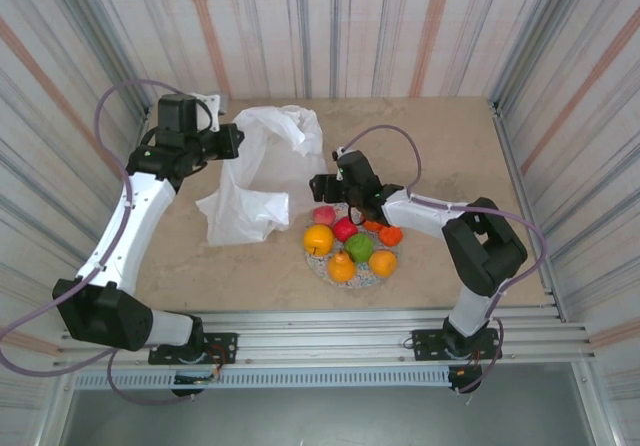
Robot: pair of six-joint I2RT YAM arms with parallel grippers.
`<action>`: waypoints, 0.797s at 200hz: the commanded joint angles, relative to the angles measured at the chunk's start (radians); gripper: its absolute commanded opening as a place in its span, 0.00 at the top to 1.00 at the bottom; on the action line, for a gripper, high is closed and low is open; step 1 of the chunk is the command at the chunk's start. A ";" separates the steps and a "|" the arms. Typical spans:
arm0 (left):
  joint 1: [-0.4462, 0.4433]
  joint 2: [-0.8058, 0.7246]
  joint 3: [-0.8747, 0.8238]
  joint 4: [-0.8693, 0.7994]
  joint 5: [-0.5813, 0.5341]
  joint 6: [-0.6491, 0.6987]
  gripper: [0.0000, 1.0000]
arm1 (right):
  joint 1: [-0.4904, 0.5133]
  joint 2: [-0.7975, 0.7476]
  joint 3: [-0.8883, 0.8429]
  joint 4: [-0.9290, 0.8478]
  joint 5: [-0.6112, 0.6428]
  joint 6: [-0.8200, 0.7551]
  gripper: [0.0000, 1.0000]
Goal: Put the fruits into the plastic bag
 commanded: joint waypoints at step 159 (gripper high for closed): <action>0.055 -0.051 -0.060 -0.023 0.100 0.032 1.00 | 0.069 -0.488 -0.102 -0.558 -0.212 -0.240 0.15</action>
